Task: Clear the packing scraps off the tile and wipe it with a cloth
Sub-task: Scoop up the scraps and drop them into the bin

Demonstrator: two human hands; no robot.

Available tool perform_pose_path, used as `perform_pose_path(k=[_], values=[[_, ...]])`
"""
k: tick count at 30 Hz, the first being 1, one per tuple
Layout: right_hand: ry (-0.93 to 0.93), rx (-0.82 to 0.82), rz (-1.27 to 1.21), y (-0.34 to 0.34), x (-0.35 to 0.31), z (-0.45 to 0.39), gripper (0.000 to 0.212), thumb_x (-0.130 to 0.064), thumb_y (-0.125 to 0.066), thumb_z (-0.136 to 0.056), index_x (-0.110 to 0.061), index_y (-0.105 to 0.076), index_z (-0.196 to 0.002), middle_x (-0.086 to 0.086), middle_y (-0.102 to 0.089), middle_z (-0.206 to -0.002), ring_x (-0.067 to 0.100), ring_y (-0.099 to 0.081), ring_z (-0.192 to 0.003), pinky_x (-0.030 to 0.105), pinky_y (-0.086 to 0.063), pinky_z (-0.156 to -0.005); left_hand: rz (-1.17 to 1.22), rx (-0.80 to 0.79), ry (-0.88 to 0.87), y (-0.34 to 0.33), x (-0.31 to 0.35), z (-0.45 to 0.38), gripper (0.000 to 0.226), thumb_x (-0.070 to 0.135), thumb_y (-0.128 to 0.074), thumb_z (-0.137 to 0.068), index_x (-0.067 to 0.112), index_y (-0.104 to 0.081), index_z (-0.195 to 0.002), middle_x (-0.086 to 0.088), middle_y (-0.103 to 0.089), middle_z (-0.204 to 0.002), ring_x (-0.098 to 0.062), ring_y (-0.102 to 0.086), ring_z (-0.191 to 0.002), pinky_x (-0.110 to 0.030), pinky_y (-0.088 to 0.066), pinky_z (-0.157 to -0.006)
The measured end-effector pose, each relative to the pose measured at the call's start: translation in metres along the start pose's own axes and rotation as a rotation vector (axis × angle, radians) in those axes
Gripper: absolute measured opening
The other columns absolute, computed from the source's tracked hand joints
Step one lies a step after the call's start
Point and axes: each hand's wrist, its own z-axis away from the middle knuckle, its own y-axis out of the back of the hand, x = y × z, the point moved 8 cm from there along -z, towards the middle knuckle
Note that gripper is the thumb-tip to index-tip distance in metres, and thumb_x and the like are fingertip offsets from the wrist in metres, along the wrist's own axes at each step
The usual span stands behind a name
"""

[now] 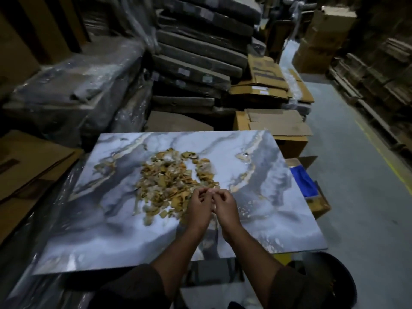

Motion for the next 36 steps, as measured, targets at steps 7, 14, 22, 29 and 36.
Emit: perform_pose_path(k=[7, 14, 22, 29, 36], values=[[0.162, -0.054, 0.412, -0.035, -0.003, -0.026, 0.016, -0.029, -0.063, -0.097, -0.026, -0.058, -0.112, 0.0, -0.055, -0.12, 0.017, -0.058, -0.109, 0.038, -0.053, -0.093, -0.04, 0.096, 0.066, 0.049, -0.019, -0.032, 0.021, 0.026, -0.056, -0.104, 0.018, -0.06, -0.123, -0.001, -0.065, -0.119, -0.014, -0.063, -0.104, -0.027, -0.051, -0.083], [0.548, -0.187, 1.05, -0.048, 0.012, -0.067, 0.064, -0.059, -0.063, -0.082, -0.031, -0.048, -0.138, -0.001, -0.042, -0.14, 0.021, -0.036, -0.136, 0.043, -0.034, -0.113, -0.208, 0.08, 0.082, 0.069, -0.039, -0.071, 0.028, 0.015, -0.056, -0.099, 0.025, -0.062, -0.124, 0.002, -0.064, -0.124, -0.014, -0.063, -0.108, -0.043, -0.056, -0.093], [0.617, -0.403, 1.322, -0.073, 0.06, -0.091, 0.077, -0.075, -0.046, -0.079, -0.038, -0.044, -0.146, 0.004, -0.037, -0.159, 0.031, -0.027, -0.15, 0.058, -0.019, -0.118, -0.323, -0.09, 0.121, 0.046, -0.053, -0.084, 0.035, 0.008, -0.06, -0.098, 0.017, -0.059, -0.131, 0.001, -0.058, -0.133, -0.013, -0.057, -0.12, -0.038, -0.053, -0.101], [0.748, -0.397, 1.23, -0.071, 0.055, -0.097, 0.027, -0.043, -0.056, -0.087, -0.031, -0.056, -0.111, -0.002, -0.048, -0.117, 0.025, -0.048, -0.107, 0.039, -0.039, -0.084, -0.293, -0.065, 0.163, 0.051, -0.054, -0.086, 0.034, 0.016, -0.059, -0.1, 0.015, -0.059, -0.134, 0.0, -0.063, -0.13, -0.013, -0.061, -0.118, -0.038, -0.054, -0.099], [0.591, -0.257, 0.828, -0.075, 0.008, -0.111, 0.019, -0.016, -0.062, -0.08, -0.015, -0.065, -0.099, 0.0, -0.05, -0.105, 0.02, -0.049, -0.099, 0.032, -0.043, -0.078, -0.217, 0.093, 0.08, 0.061, -0.033, -0.1, 0.02, 0.025, -0.058, -0.102, 0.022, -0.066, -0.12, 0.005, -0.07, -0.114, -0.009, -0.067, -0.105, -0.033, -0.058, -0.09]])
